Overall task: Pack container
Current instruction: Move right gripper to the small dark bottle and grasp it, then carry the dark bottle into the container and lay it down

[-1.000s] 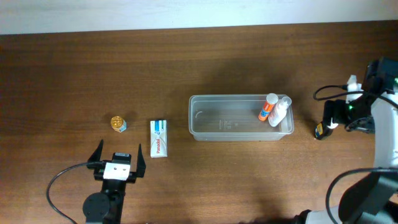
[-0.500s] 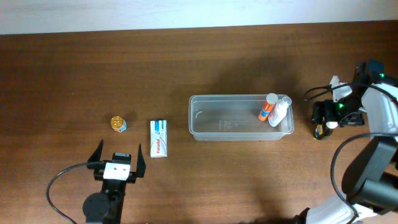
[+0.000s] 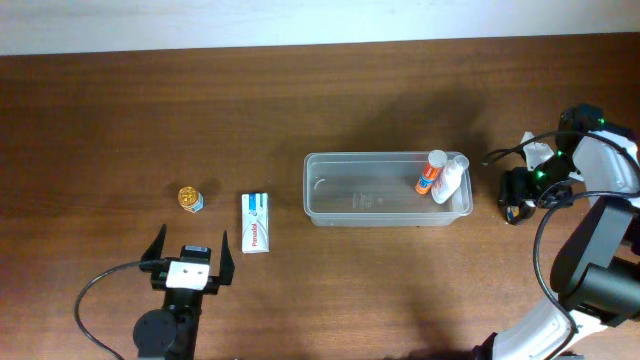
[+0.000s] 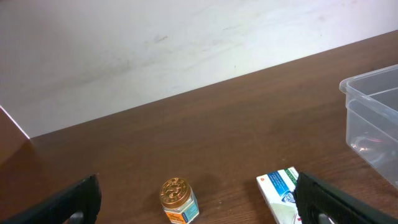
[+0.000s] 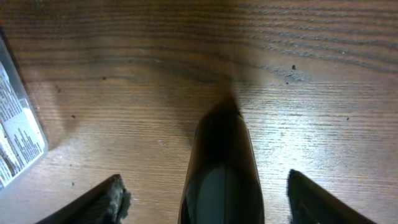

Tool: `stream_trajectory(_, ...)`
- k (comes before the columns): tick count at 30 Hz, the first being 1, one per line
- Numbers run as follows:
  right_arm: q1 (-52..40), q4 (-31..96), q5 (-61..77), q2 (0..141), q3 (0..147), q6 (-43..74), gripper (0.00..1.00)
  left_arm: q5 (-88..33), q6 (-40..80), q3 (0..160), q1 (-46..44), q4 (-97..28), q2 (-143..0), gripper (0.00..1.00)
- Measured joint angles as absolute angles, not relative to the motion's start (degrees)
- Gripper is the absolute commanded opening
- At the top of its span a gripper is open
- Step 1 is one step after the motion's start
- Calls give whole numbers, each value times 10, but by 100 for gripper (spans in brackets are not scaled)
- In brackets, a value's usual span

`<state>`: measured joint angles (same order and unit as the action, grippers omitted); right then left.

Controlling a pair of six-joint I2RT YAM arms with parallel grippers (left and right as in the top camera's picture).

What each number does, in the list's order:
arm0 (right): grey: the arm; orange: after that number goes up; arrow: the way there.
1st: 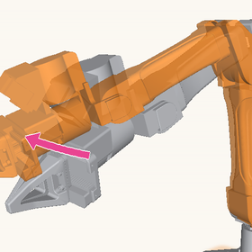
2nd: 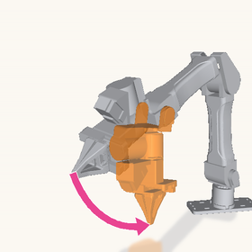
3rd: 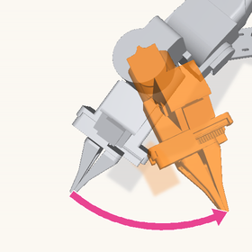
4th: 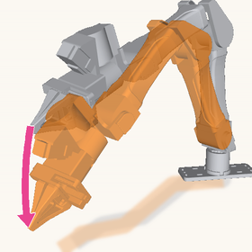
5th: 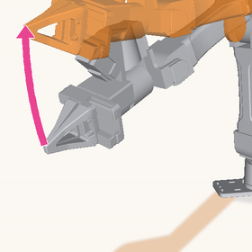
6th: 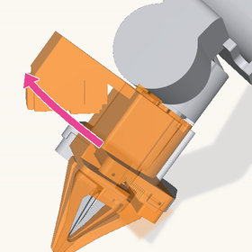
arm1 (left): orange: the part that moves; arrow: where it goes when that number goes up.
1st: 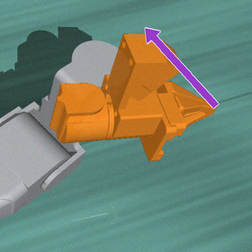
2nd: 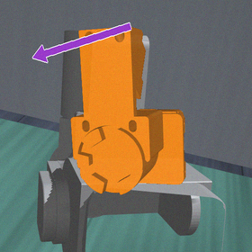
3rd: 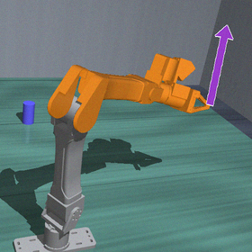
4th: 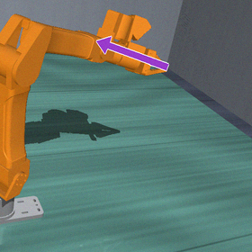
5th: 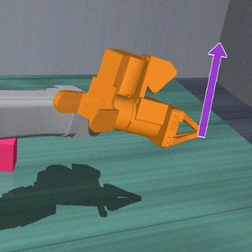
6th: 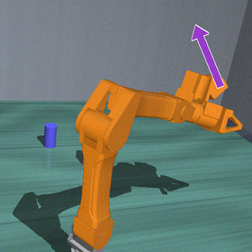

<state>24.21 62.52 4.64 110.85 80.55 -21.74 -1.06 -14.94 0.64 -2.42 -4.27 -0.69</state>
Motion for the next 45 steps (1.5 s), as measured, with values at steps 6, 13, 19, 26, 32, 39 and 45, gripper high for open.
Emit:
stream_trajectory(6, 242, 625, 47, 1108, 806, -219, 41, -11, -149, 6, -24, -43, -7, 99)
stream_trajectory(13, 242, 625, 48, 1108, 806, -215, 41, -11, -149, 6, -24, -43, -7, 99)
stream_trajectory(19, 242, 633, 49, 1108, 806, -203, 26, -11, -149, 6, -24, -43, -7, 99)
stream_trajectory(26, 242, 695, 51, 1109, 843, -179, 27, -11, -149, 6, -24, -43, -7, 99)
stream_trajectory(32, 243, 796, 73, 1111, 928, -166, 29, -11, -149, 6, -24, -43, -7, 99)
stream_trajectory(39, 241, 950, 152, 1116, 1085, -163, 29, -11, -149, 6, -24, -43, -7, 99)
stream_trajectory(45, 203, 970, 192, 1106, 1165, -152, 29, -11, -149, 6, -24, -43, -7, 99)
